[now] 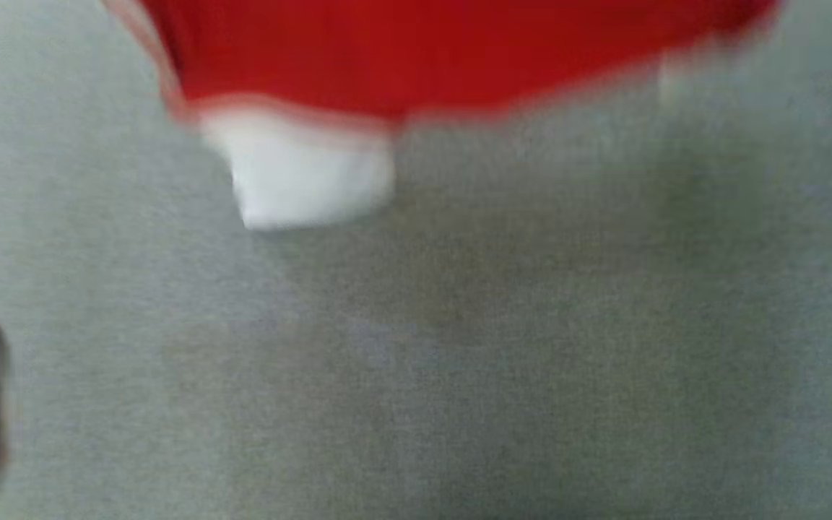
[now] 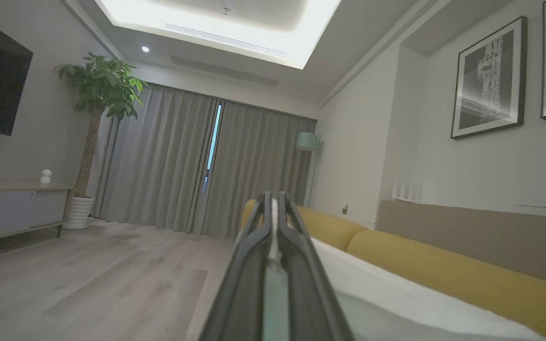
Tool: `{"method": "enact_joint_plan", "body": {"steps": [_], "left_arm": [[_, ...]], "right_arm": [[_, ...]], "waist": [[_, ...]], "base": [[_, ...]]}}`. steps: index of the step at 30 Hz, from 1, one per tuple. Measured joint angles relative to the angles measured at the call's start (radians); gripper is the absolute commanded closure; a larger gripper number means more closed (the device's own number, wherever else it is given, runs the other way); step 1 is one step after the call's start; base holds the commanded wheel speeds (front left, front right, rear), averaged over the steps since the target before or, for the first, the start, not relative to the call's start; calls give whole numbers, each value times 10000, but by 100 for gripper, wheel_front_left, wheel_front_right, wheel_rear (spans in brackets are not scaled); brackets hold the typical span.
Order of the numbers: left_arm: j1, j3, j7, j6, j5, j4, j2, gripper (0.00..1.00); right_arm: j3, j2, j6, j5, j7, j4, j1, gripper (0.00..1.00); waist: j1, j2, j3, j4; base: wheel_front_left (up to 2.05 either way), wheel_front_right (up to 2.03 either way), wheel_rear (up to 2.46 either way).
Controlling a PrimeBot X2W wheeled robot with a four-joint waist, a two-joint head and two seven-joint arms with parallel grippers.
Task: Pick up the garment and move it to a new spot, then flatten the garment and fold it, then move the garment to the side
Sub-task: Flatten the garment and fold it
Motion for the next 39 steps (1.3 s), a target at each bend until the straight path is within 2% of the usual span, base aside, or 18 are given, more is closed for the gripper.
{"method": "enact_joint_plan", "body": {"steps": [3, 6, 11, 16, 22, 26, 29, 34, 39], "left_arm": [[-1741, 25, -830, -6, 314, 1546, 90, 100], [-3018, -8, -1710, -75, 552, 2748, 75, 100], [-3574, -355, -2516, -299, 627, 4410, -82, 100], [-3456, -798, -2936, -447, 627, 5114, -247, 100], [-1430, -1730, -3141, -527, 286, 5731, -476, 100], [508, -2892, -3162, -529, -360, 5636, -554, 100], [1942, -3862, -3162, -527, -782, 5358, -309, 100], [3986, -4984, -3162, -529, -1432, 4698, 403, 100], [5550, -5488, -3162, -529, -1622, 4079, 865, 100]], "right_arm": [[-186, 205, 0, -560, -1039, 1728, -2042, 100], [-339, 504, 0, -1095, -2153, 3219, -3204, 100], [-575, 748, 0, -1480, -3229, 5344, -3312, 100], [-761, 675, 0, -1603, -3762, 6489, -3214, 100], [-575, 535, 0, -1507, -4023, 8117, -1729, 100], [-117, 458, 0, -805, -3787, 9112, -385, 100], [566, 405, 0, -173, -3402, 9428, 415, 100], [1939, 257, 0, 1323, -2403, 9020, 1536, 100], [3599, -401, 0, 3367, -1135, 7344, 3096, 100]], "waist": [[1, 0, 736, -91], [1, 0, 1265, -167], [-2, 0, 1542, -109], [-6, 0, 1569, 115], [-6, 0, 1294, 454], [-6, 0, 853, 634], [-6, 0, 412, 757], [-8, 1, -455, 871], [-9, 1, -1392, 938]], "base": [[0, 0, 0], [0, 0, 0], [0, 0, 0], [0, 0, 0], [0, 0, 0], [0, 0, 0], [0, 0, 0], [0, 0, 0], [0, 0, 0]]}}
